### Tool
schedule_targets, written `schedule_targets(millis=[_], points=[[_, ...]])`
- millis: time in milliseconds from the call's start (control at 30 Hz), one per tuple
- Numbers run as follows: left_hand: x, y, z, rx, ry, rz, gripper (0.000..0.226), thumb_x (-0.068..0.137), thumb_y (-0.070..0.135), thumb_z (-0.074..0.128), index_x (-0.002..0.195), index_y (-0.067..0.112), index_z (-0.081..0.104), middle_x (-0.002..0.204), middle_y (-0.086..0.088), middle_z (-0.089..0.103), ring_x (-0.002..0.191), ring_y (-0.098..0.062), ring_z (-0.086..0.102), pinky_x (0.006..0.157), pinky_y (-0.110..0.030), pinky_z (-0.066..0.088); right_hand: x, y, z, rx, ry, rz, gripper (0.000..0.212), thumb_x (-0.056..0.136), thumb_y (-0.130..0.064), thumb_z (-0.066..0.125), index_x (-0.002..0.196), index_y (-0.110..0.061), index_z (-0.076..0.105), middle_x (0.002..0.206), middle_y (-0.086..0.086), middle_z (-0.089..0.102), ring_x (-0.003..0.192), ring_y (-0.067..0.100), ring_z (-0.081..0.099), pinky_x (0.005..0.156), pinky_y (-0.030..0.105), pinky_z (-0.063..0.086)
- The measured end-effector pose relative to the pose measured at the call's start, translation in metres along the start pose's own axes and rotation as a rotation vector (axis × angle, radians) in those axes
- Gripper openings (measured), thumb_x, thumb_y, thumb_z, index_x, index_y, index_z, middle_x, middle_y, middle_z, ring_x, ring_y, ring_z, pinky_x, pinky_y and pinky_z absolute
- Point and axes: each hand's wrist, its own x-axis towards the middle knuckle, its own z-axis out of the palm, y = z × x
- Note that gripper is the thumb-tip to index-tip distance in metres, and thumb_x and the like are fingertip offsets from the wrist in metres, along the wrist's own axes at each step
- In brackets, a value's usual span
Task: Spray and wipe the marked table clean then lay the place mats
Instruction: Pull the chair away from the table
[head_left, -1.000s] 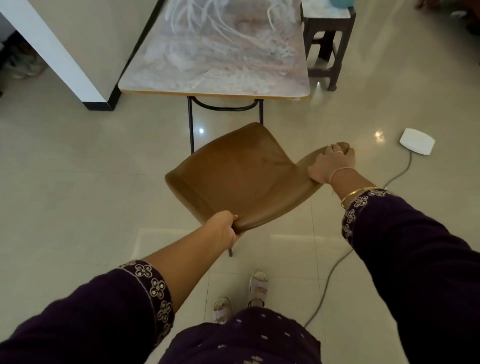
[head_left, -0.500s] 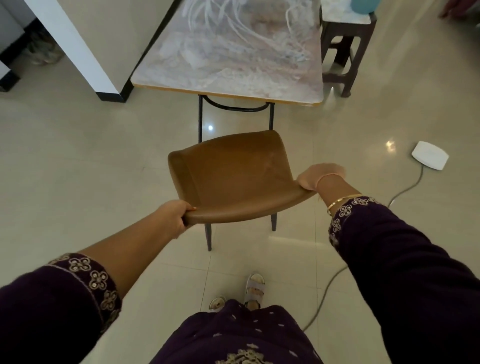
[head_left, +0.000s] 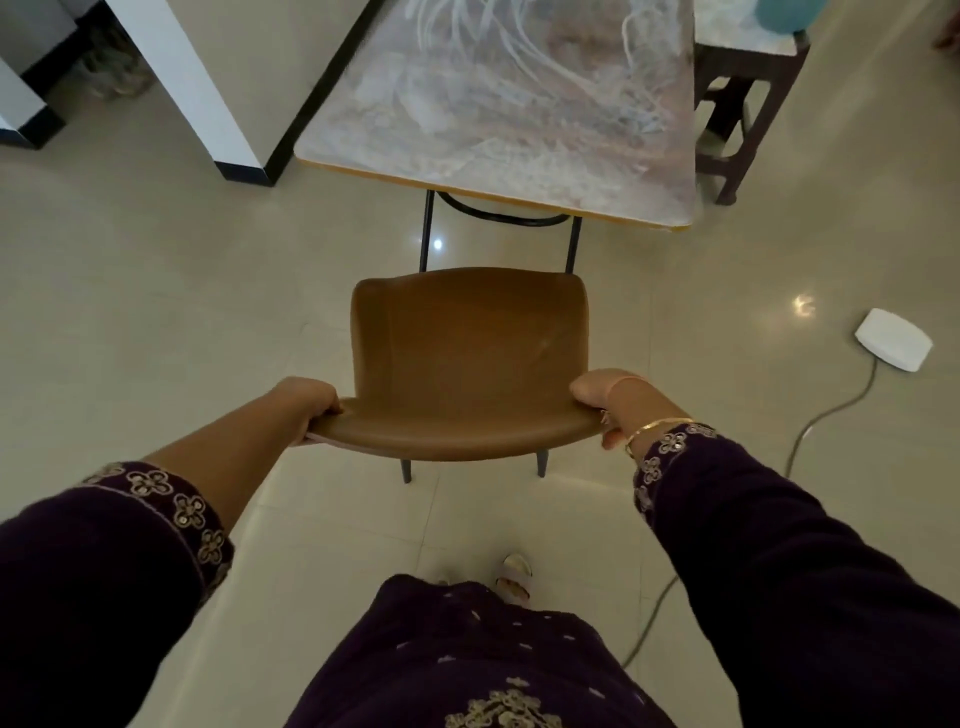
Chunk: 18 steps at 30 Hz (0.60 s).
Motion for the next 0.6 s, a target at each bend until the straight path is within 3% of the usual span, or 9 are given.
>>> schedule_targets(millis=[67,133,233,300,400,500,600], points=[[0.011,0.000,-0.005,-0.009,0.044,0.058,0.010,0.083,0.000,0.062,0.077,0.000,0.053,0.070,-0.014,0.054,0.057,-0.021,0.054,0.048,-0.029,0.045,0.006,-0.005,0.003,0.123,-0.007,0.004,0.036,0.097,-0.024,0.033,0.105,0.000,0.060,0.102,0.016,0.064,0.095,0.027,0.065,0.091,0.037,0.053],[0.020,0.001,-0.012,-0.017,0.077,0.105,0.018,0.080,0.001,0.066,0.069,0.002,0.051,0.069,-0.014,0.054,0.057,-0.022,0.054,0.049,-0.031,0.046,0.009,-0.008,0.009,0.148,0.027,0.004,0.033,0.095,-0.021,0.034,0.093,-0.002,0.061,0.093,0.014,0.064,0.084,0.026,0.065,0.083,0.033,0.054],[0.031,0.005,-0.022,-0.019,0.105,0.156,0.021,0.076,0.005,0.070,0.066,0.003,0.052,0.075,-0.016,0.059,0.068,-0.028,0.060,0.070,-0.039,0.057,0.006,-0.014,0.016,0.145,0.127,0.001,0.029,0.094,-0.020,0.036,0.076,-0.007,0.055,0.078,0.010,0.058,0.066,0.021,0.057,0.067,0.032,0.048],[0.037,0.013,-0.027,-0.001,0.105,0.195,0.022,0.075,0.008,0.071,0.065,0.004,0.051,0.072,-0.015,0.058,0.072,-0.030,0.060,0.076,-0.038,0.054,0.003,-0.019,0.020,0.200,0.165,0.035,0.029,0.093,-0.020,0.037,0.073,-0.008,0.054,0.075,0.009,0.057,0.061,0.019,0.054,0.065,0.031,0.044],[0.048,0.038,-0.033,-0.042,0.073,0.255,0.021,0.077,0.007,0.070,0.066,0.004,0.052,0.068,-0.013,0.057,0.069,-0.028,0.061,0.077,-0.040,0.056,0.005,-0.025,0.022,0.399,0.210,0.097,0.026,0.093,-0.020,0.038,0.080,-0.007,0.056,0.075,0.009,0.056,0.063,0.020,0.054,0.063,0.030,0.044],[0.064,0.058,-0.038,-0.034,0.070,0.284,0.018,0.078,0.005,0.067,0.067,0.003,0.053,0.071,-0.015,0.059,0.073,-0.030,0.065,0.081,-0.044,0.057,0.007,-0.028,0.023,0.746,0.239,0.122,0.018,0.089,-0.016,0.042,0.075,-0.009,0.050,0.086,0.014,0.057,0.074,0.026,0.057,0.065,0.033,0.049],[0.082,0.057,-0.041,0.018,0.099,0.298,0.014,0.076,0.004,0.066,0.067,0.002,0.054,0.076,-0.017,0.061,0.084,-0.033,0.067,0.082,-0.048,0.056,0.010,-0.032,0.027,0.810,0.323,0.127,0.016,0.084,-0.016,0.048,0.070,-0.010,0.050,0.087,0.016,0.059,0.085,0.034,0.063,0.068,0.036,0.052]])
